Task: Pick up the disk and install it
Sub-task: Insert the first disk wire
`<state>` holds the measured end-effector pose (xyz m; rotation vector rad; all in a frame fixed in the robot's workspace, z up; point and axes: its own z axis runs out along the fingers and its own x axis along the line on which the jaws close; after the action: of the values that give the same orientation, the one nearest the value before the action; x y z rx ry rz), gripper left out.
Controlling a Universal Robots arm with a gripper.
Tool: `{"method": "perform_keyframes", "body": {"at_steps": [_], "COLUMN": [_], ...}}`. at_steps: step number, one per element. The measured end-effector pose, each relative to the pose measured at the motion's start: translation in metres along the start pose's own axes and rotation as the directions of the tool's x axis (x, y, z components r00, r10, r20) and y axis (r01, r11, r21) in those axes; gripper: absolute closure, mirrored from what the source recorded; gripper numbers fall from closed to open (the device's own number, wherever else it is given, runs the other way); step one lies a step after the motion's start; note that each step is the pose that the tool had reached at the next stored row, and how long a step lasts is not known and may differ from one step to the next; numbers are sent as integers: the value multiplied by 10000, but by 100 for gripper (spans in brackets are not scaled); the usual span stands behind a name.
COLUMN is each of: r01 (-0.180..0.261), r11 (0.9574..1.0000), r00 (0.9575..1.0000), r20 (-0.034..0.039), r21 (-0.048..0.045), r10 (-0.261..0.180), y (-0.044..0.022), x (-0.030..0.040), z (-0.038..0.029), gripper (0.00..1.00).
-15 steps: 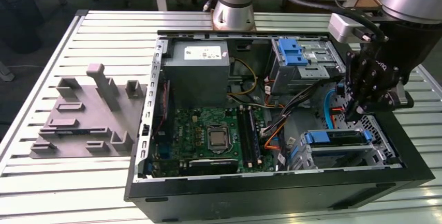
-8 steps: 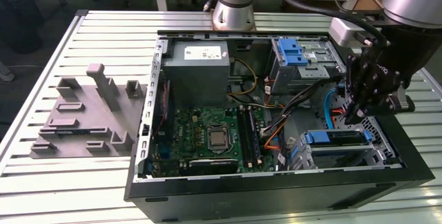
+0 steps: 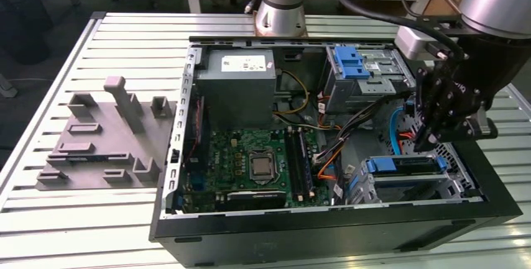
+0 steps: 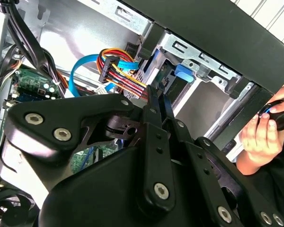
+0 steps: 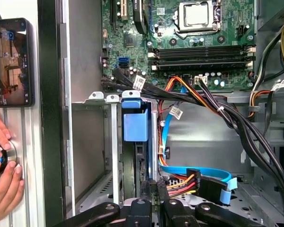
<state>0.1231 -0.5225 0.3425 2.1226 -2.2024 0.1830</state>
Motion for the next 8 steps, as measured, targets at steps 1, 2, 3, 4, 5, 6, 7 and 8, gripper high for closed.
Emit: {"method": "perform_keyframes", "body": {"at_steps": [1, 2, 3, 4, 5, 6, 7, 8], "r01": [-1, -1, -1, -2, -3, -4, -6, -9], "r11": [10000, 10000, 10000, 10000, 10000, 10000, 10000, 10000], "r00": [10000, 10000, 10000, 10000, 10000, 10000, 10000, 10000], "r20": [0, 0, 0, -2, -3, 0, 5, 16], "r21": [0, 0, -1, -1, -1, -2, -5, -9], "r10": [1, 1, 1, 2, 3, 4, 6, 9], "y": [0, 0, 1, 1, 0, 1, 0, 0], "x": [0, -1, 0, 3, 7, 14, 22, 29], "z": [5, 11, 16, 21, 26, 32, 38, 43], "gripper": [84, 84, 84, 84, 84, 84, 84, 84]}}
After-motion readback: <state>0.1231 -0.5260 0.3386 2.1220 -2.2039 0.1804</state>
